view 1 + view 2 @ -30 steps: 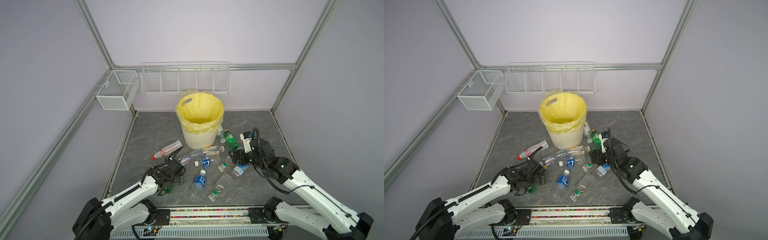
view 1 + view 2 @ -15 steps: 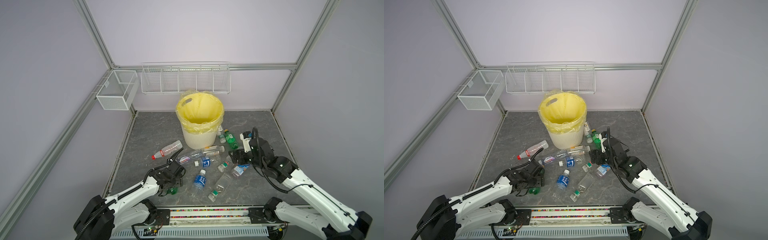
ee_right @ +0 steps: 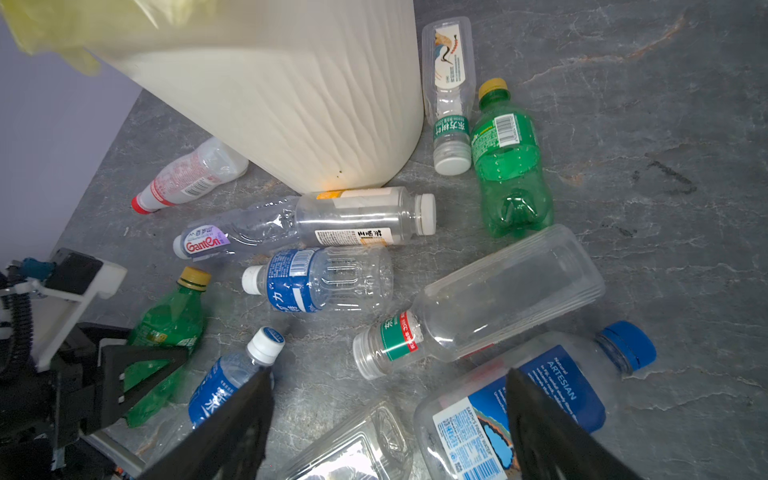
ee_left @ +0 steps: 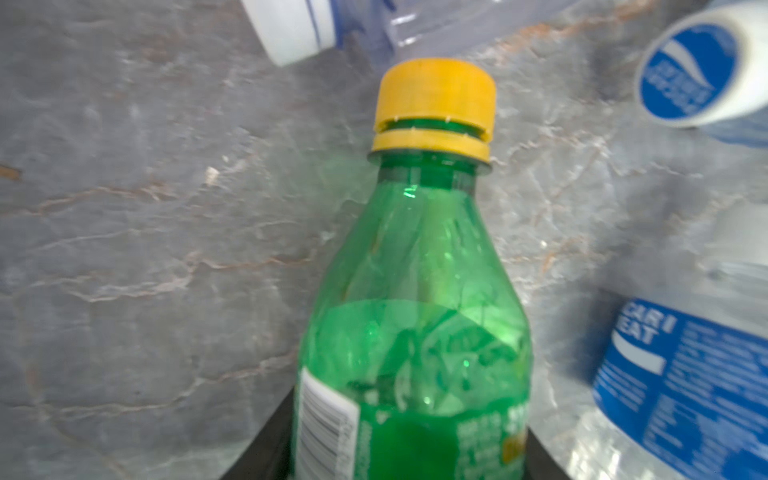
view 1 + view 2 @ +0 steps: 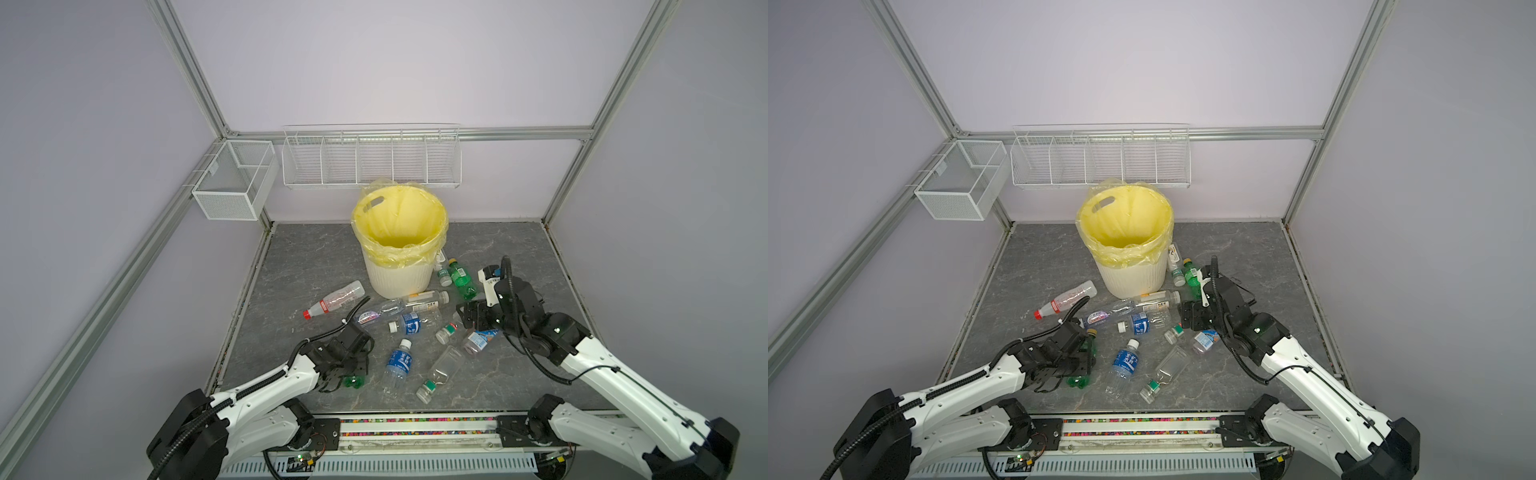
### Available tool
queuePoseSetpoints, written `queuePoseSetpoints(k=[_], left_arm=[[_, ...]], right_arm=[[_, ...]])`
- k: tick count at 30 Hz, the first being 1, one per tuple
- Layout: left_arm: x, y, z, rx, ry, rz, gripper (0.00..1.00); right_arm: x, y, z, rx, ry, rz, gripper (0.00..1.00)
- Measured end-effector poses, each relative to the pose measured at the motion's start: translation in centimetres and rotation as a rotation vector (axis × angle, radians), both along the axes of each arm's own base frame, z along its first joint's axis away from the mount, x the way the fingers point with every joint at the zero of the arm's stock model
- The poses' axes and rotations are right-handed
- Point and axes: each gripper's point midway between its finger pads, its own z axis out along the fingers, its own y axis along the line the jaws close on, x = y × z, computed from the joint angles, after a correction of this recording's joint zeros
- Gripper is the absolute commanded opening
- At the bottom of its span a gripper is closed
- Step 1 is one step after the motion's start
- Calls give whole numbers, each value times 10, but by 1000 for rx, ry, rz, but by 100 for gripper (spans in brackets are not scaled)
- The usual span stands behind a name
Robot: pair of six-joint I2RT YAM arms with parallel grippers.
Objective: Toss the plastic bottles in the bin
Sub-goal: 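Close the left gripper around the green yellow-cap bottle, then lift the green bottle with the left gripper and carry it over the bin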
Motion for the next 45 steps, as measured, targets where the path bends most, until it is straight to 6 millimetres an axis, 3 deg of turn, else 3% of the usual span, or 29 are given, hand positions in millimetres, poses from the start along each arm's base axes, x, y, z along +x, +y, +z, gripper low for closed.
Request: queuePoseSetpoints(k=[1,9,14,22,24,29,32,40,45], left_arm=[[-1,-2,3,-17,-7,-6,41],[1,-10,45,-138,-102,-25,41],[14,-14,91,-189,-204,-13,41],[27,-22,132,-240,-273,0,42],[33,-20,151,-230,-320,8,42],[54,-12,232,-250,-515,46,42],[61,-12,268,-264,-587,51,42],[76,-17,311,-251,-682,21,43],[83,-9,341,-289,-783,70,44]], right_arm=[[-1,-1,-3,-4,7,-1,88],[-1,-3,-9,-2,19,-14,88],[-1,-3,-9,-1,20,-20,89],[-3,-6,-16,-1,36,-36,89],[-4,-6,-16,0,36,-38,89],[-5,-8,-19,1,42,-48,89],[-4,-8,-19,3,43,-54,89],[-4,-9,-19,2,42,-59,89],[-4,-9,-19,2,43,-62,89]])
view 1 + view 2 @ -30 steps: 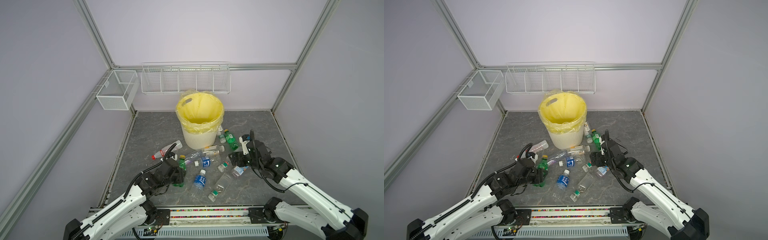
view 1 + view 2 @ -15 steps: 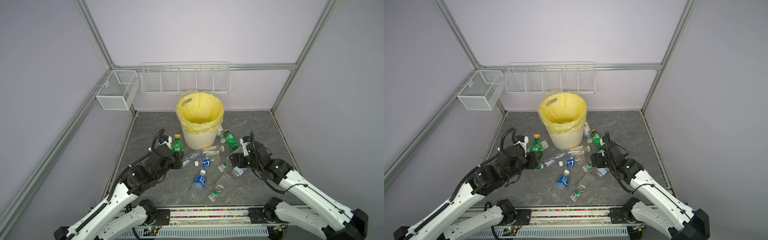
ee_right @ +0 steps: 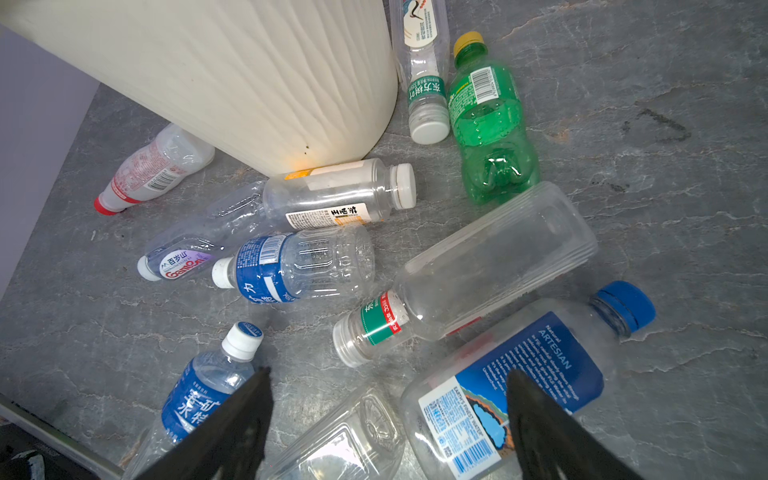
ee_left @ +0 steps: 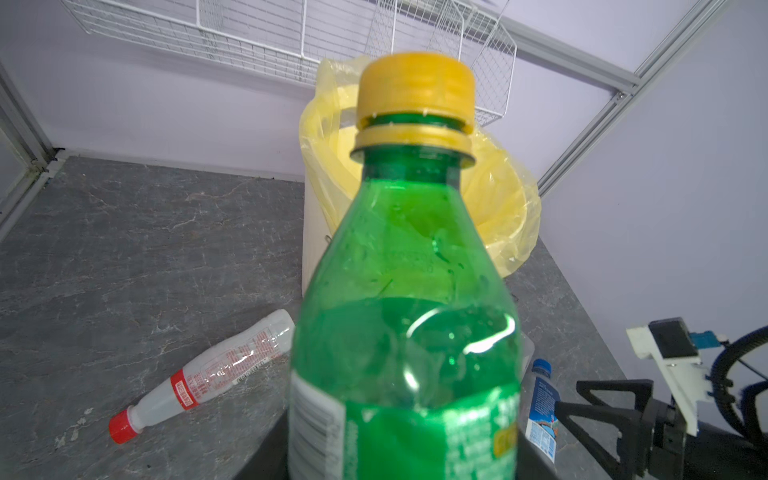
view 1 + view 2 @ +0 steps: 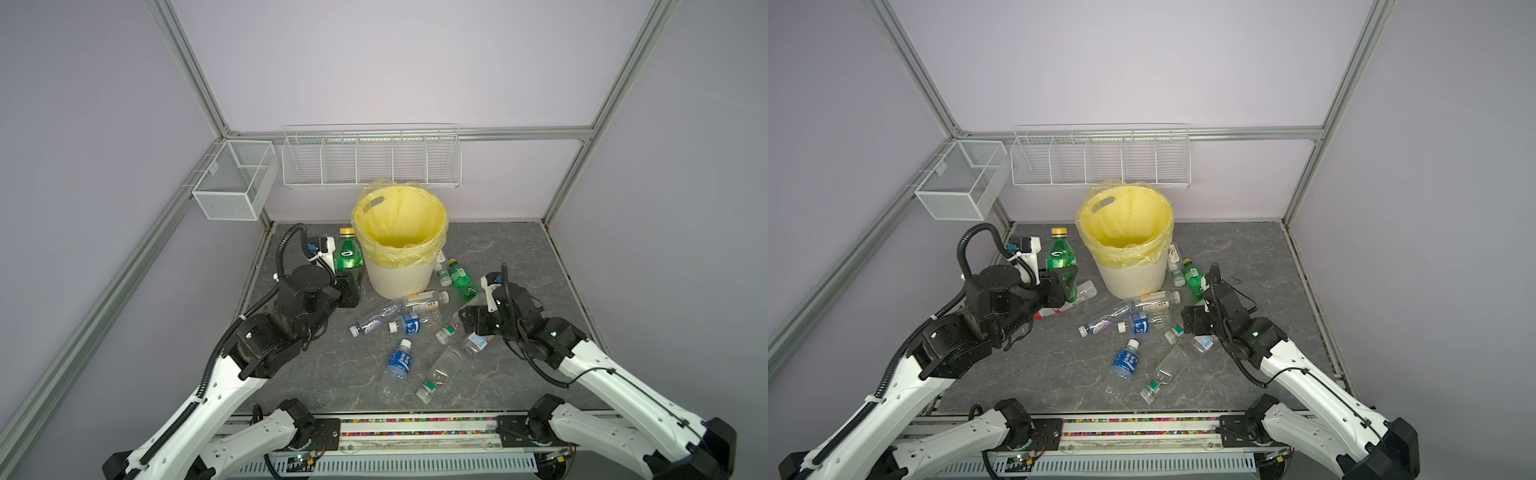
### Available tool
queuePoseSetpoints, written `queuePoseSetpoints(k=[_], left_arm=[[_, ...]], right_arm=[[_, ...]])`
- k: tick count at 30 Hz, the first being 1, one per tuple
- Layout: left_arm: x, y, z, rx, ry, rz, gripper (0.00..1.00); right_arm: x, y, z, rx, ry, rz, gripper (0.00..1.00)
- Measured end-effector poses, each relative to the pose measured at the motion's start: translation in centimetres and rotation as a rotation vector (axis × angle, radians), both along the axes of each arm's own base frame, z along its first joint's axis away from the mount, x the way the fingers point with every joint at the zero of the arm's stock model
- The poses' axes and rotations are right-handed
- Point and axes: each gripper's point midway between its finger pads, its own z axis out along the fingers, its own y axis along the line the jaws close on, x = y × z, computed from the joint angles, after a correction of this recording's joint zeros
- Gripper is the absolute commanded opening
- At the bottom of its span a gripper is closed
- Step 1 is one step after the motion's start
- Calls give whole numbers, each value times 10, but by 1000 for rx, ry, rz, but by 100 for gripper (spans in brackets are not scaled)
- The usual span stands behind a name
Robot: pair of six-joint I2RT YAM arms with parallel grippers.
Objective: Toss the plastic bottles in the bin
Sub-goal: 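Lift the green bottle with the left gripper and carry it over the bin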
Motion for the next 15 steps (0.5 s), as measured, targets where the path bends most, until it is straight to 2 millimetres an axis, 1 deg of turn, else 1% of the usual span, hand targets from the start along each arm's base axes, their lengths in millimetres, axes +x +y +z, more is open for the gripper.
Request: queuePoseSetpoints(k=[3,6,11,15], left_arm=[[-1,10,11,-45,-54,36,44],[-7,23,8,-70,-76,76,44],[-22,49,-20,-120,-71,136,44],[-35,64,-40,-173,-67,161,44]], right_arm=[[1,0,-1,-4,4,0,89],[2,0,-2,-13,7,0,89],[5,0,-4,-34,10,-1,89],[8,1,-9,-49,21,-4,89]])
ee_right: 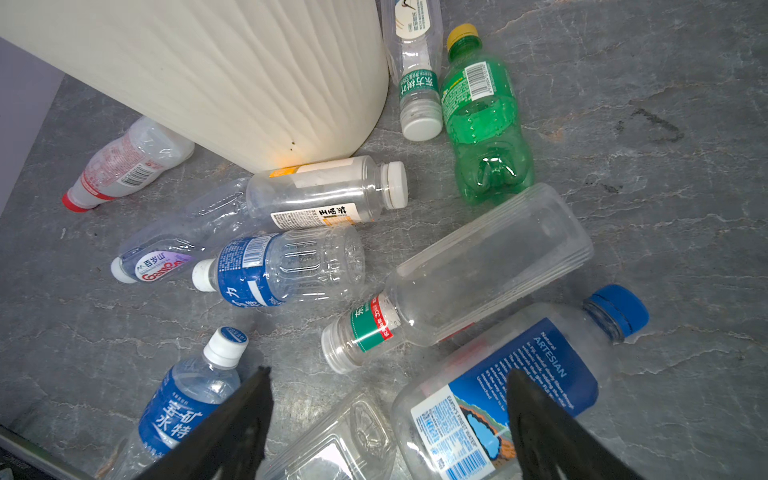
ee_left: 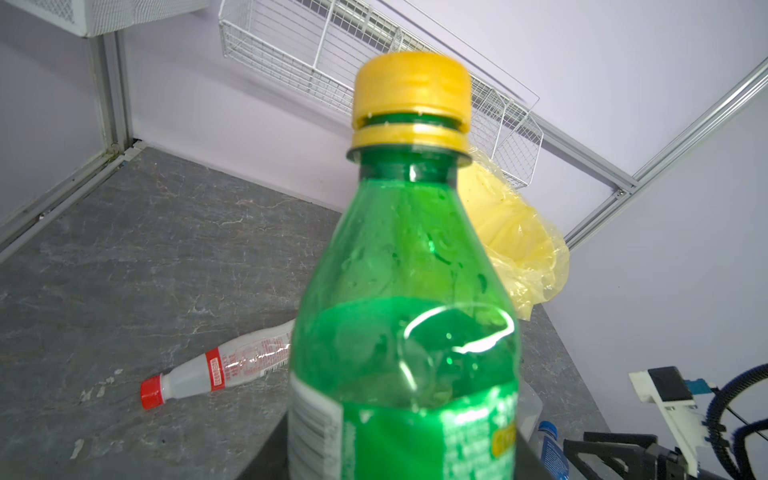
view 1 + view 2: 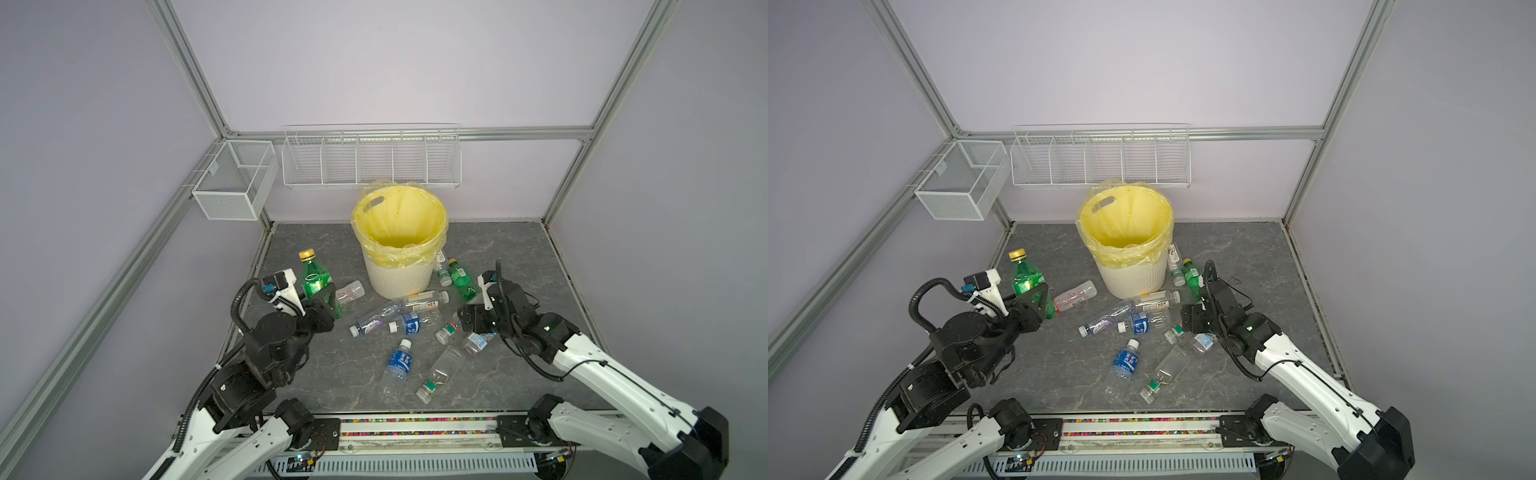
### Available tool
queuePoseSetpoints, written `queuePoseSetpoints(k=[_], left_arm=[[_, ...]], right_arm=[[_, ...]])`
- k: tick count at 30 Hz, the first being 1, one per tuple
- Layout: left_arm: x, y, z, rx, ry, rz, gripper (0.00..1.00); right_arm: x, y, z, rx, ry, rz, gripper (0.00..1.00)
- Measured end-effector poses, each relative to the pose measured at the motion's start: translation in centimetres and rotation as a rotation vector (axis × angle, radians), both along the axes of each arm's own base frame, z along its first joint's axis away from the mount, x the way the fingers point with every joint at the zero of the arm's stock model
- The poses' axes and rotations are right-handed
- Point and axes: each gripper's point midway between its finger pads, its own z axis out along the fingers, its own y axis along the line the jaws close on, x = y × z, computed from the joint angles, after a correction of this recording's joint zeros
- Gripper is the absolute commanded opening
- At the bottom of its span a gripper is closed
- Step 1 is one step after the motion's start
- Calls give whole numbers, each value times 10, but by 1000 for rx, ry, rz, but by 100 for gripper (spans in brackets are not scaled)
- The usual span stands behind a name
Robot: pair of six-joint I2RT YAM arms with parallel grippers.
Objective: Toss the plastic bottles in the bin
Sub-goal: 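Lift the green bottle with the left gripper and carry it over the bin, then open the left gripper to drop the green bottle into the bin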
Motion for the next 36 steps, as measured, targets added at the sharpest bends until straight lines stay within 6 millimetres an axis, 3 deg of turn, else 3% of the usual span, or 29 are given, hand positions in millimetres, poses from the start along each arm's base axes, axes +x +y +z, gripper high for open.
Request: queuePoseSetpoints(k=[4,8,15,18,20,22,23,25,27,30,36], left_arm=[[0,-1,-11,-5,21,0,45],[11,-18,-12,38,54,-29,46],[55,-70,44,66,19,-88,50],[85,-102,75,68,2,-123,51],[116,-128,95,65,-5,-144,65],[149,-148,108,63,3,-158,91],[167,-156,111,64,12,-161,100],[198,-165,107,73,47,-163,99],[215,-166,95,92,92,-160,99],[217,-156,78,134,150,-155,99],[165,-123,109,131,74,-168,99]], right_arm=[[2,1,-4,-7,9,-1,89],[3,2,-6,-10,12,-1,89],[2,2,-4,-4,6,-2,89],[1,1,1,8,-6,-4,89],[0,0,6,21,-20,-7,89],[-1,-1,12,35,-35,-9,89],[-2,-2,14,42,-42,-10,89],[-5,-4,19,51,-51,-13,89],[-8,-7,23,57,-58,-16,89],[-15,-14,29,62,-69,-25,88],[-30,-30,33,57,-69,-55,88]])
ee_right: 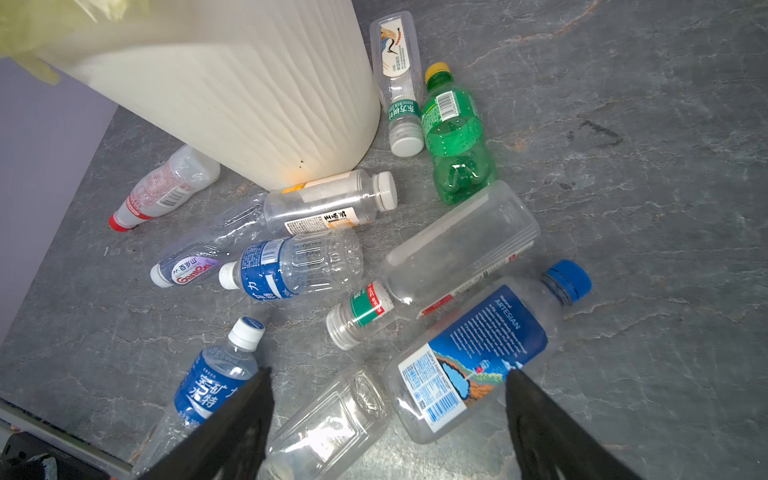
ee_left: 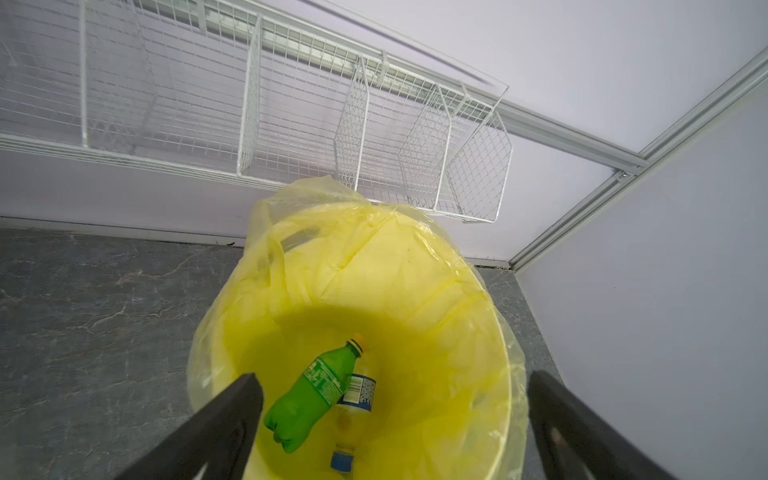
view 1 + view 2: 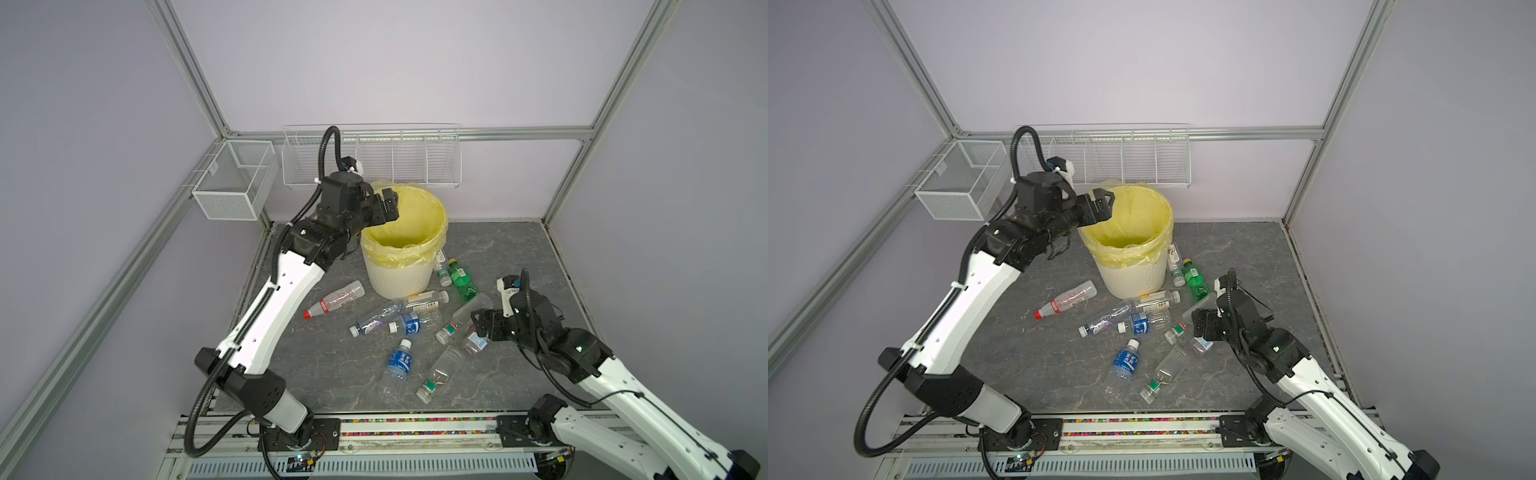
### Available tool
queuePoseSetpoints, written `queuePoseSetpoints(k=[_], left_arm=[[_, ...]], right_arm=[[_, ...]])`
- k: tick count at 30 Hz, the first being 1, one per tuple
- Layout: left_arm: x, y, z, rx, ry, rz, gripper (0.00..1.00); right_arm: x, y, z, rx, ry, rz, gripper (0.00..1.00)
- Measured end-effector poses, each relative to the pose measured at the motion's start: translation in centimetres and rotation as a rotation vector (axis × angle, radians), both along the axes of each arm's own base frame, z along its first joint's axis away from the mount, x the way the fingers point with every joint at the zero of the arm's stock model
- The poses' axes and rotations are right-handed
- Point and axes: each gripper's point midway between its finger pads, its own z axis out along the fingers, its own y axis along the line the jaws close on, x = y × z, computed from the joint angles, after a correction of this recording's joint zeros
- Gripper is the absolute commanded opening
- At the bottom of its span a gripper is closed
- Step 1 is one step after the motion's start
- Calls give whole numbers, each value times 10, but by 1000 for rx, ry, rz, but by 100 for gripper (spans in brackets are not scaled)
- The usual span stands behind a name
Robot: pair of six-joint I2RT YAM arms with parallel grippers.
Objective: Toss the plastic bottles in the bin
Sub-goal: 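Open the left gripper to drop the green bottle into the bin, then draw the left gripper back from the bin while the right gripper lowers toward the bottles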
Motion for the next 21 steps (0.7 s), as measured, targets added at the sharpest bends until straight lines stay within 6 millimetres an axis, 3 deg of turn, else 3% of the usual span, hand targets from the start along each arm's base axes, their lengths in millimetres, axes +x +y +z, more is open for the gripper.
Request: queuePoseSetpoints(k=[3,5,14,21], left_arm=[[-25,17,17,-29,-57,-1,99],[-36,24,18,-36,-76,-5,99],[-43,28,-47,61,14,-20,99],[-54,37,-68,113,28,-23,99]], right_arm=[[-4,-6,-4,-19,20,-17,88],[-7,-10,-9,-34,40,-30,88],[-8,-25,-35,-128,143,-106,88],[-6,-33,-58,-184,237,-178,88]])
